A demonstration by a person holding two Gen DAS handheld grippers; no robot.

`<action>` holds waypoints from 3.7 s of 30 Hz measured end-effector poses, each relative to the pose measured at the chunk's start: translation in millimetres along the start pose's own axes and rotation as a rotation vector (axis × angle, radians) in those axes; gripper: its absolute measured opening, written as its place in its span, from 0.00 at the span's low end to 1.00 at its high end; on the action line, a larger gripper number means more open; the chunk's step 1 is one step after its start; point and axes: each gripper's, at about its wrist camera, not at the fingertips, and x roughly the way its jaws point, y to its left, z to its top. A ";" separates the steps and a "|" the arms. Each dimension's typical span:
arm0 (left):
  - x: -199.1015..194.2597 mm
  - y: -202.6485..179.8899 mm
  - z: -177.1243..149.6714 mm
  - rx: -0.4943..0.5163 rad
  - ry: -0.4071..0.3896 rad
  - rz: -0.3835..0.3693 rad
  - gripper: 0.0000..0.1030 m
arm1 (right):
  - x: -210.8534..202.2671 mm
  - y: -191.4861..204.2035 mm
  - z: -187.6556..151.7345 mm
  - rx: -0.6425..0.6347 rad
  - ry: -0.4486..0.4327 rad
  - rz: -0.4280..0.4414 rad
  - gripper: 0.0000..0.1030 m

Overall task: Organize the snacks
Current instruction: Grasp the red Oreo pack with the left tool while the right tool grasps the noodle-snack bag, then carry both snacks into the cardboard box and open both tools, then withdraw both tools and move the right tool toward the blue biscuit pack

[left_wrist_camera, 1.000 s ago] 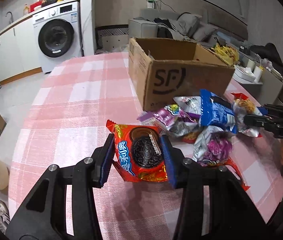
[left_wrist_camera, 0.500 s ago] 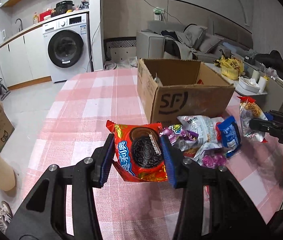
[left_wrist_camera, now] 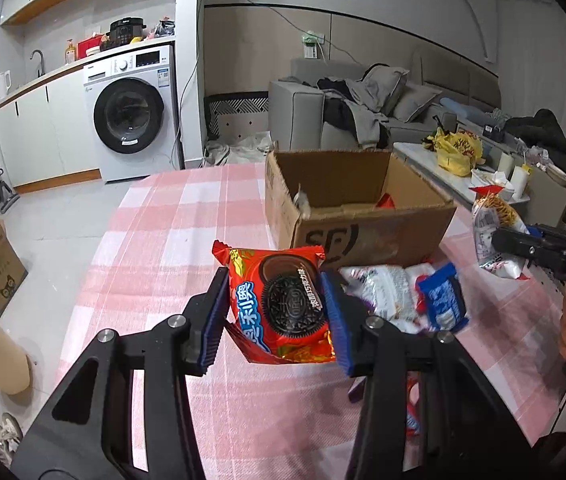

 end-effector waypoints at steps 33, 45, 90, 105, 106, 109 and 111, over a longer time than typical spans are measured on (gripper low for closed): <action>67.1 -43.6 95.7 0.036 -0.065 -0.047 0.41 | 45.3 3.6 75.0 0.069 -0.058 -0.004 0.48; 128.9 -52.7 101.3 0.037 -0.019 -0.061 0.41 | 88.2 -16.6 88.7 0.099 -0.026 0.001 0.48; 179.4 -51.2 87.2 0.076 0.052 -0.110 0.79 | 93.4 -16.7 93.6 0.041 -0.036 -0.089 0.93; 71.2 -26.4 54.8 0.051 -0.004 -0.033 0.99 | 34.4 -1.5 40.7 0.002 0.026 -0.120 1.00; 64.5 -24.1 50.6 0.043 -0.006 -0.034 0.99 | 33.6 0.7 38.0 0.000 0.028 -0.120 1.00; 44.3 -13.6 34.9 0.008 -0.027 -0.045 0.99 | 27.1 6.4 26.5 -0.012 0.038 -0.102 1.00; 37.4 -8.9 24.4 -0.003 -0.025 -0.033 0.99 | 23.7 8.7 18.0 -0.018 0.041 -0.107 1.00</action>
